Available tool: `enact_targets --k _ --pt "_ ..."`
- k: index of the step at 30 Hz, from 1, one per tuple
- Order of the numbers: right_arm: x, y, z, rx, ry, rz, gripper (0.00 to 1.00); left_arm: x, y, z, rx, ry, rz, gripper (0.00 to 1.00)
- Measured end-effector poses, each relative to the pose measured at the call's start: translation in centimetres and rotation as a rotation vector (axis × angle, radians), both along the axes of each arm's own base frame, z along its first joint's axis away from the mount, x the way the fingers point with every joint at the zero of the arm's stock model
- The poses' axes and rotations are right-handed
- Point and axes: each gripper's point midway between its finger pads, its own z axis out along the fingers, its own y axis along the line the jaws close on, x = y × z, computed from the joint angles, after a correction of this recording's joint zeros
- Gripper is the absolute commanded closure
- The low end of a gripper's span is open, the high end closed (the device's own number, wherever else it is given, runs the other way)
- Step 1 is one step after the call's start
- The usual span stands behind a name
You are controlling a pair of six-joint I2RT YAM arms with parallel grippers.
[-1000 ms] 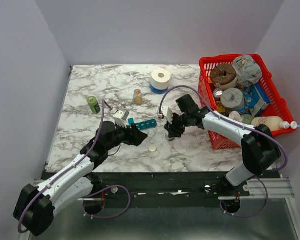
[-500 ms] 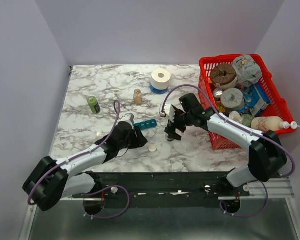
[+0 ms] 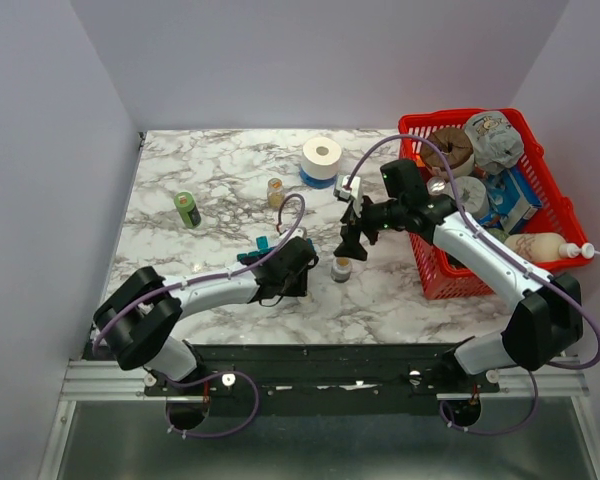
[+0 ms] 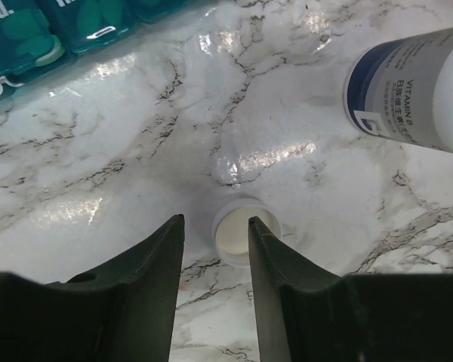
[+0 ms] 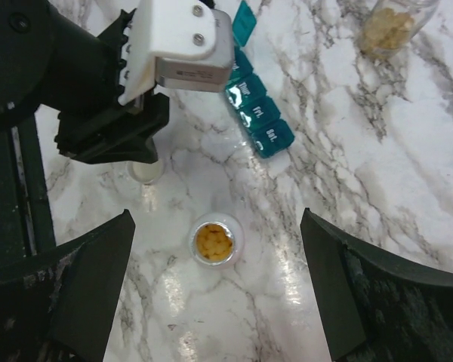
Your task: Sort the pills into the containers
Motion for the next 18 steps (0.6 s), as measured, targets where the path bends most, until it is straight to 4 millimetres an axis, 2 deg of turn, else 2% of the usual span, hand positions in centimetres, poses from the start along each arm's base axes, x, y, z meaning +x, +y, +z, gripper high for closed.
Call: enact_targets --k 7,8,11,14,18 --pt "-0.8 0.2 -0.2 0.012 0.031 0.025 0.00 -1.1 -0.6 -1.7 0.146 0.037 -0.071 0.64" --pt "-0.9 0.2 -0.2 0.014 0.033 0.027 0.00 -1.2 -0.6 -1.8 0.163 0.037 -0.078 0.69" --pt "-0.9 0.2 -0.2 0.018 0.038 0.031 0.00 -1.4 -0.7 -1.8 0.194 0.033 -0.089 0.90" --pt "-1.1 0.2 -0.3 0.020 0.043 0.035 0.00 -1.2 -0.3 -1.8 0.224 0.024 -0.086 1.00" --pt "-1.4 0.2 -0.5 0.022 0.052 0.044 0.01 -1.1 0.0 -1.7 0.237 0.015 -0.084 1.00"
